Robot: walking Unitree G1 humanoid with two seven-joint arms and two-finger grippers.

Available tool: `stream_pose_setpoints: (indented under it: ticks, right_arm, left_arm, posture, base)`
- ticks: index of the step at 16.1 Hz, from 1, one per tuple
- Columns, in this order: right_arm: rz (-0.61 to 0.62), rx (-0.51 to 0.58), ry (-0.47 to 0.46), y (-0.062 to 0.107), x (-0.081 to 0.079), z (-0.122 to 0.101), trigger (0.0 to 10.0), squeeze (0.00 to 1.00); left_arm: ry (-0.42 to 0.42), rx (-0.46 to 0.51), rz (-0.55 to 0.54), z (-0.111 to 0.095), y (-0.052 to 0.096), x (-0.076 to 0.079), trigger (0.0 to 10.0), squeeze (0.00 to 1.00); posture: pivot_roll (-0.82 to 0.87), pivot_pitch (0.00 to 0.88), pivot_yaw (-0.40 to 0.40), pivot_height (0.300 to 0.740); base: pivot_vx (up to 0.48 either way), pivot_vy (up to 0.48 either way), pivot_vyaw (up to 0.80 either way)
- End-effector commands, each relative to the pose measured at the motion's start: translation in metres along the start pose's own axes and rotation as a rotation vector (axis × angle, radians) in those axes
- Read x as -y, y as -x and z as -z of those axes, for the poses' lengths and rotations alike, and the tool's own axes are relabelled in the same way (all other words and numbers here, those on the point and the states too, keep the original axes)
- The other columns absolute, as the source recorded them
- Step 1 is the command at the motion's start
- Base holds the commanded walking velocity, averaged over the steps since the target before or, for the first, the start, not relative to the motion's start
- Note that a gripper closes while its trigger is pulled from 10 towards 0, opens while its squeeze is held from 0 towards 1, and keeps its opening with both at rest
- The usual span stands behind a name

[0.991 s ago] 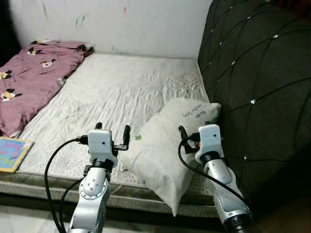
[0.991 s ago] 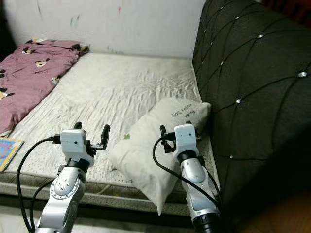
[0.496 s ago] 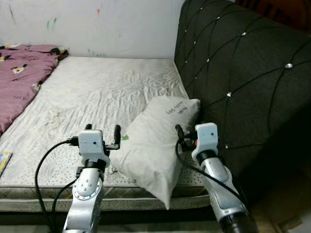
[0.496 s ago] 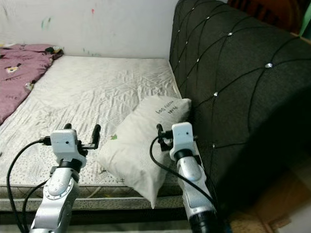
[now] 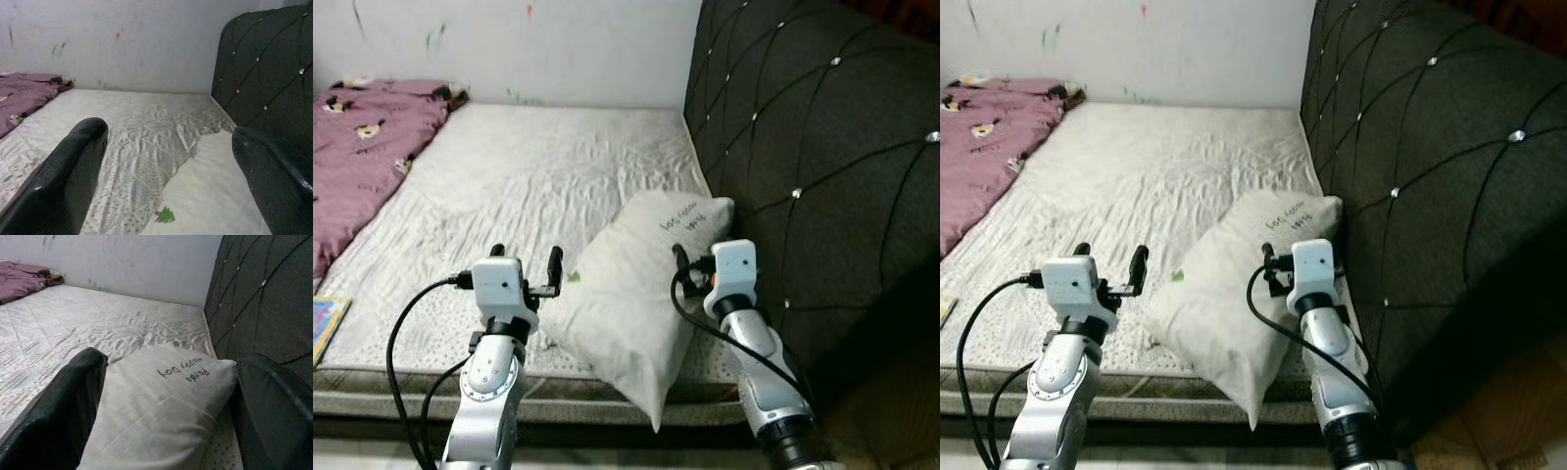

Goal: Clean up the room

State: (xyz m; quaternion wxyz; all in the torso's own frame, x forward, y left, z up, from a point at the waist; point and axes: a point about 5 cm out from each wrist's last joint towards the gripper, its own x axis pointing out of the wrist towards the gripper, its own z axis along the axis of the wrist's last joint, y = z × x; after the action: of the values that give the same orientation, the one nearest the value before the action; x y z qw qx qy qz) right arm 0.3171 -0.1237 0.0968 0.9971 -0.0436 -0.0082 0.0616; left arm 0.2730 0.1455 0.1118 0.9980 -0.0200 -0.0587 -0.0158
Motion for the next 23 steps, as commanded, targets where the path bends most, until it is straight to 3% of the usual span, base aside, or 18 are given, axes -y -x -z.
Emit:
stream_pose_setpoints:
  ticks: [1, 16, 23]
  right_arm:
    - [0.019, 0.028, -0.003, -0.0042, 0.0032, -0.0068, 10.0, 0.0]
    - [0.022, 0.035, 0.029, -0.0061, 0.0085, -0.0054, 10.0, 0.0]
    - [0.029, 0.032, 0.041, -0.0064, 0.0119, -0.0033, 10.0, 0.0]
  left_arm:
    - [0.001, 0.009, 0.019, -0.0038, -0.0017, 0.0027, 10.0, 0.0]
    - [0.001, -0.01, 0.031, -0.0004, -0.0023, 0.0035, 10.0, 0.0]
    - [-0.001, -0.024, 0.017, 0.0019, -0.0016, 0.0028, 10.0, 0.0]
  posture:
    - [0.02, 0.03, -0.009, 0.74]
    - [0.02, 0.028, -0.011, 0.74]
    - [0.02, 0.021, -0.013, 0.74]
  base:
    - [0.319, 0.0, 0.0]
    - [0.345, 0.0, 0.0]
    - [0.035, 0.0, 0.0]
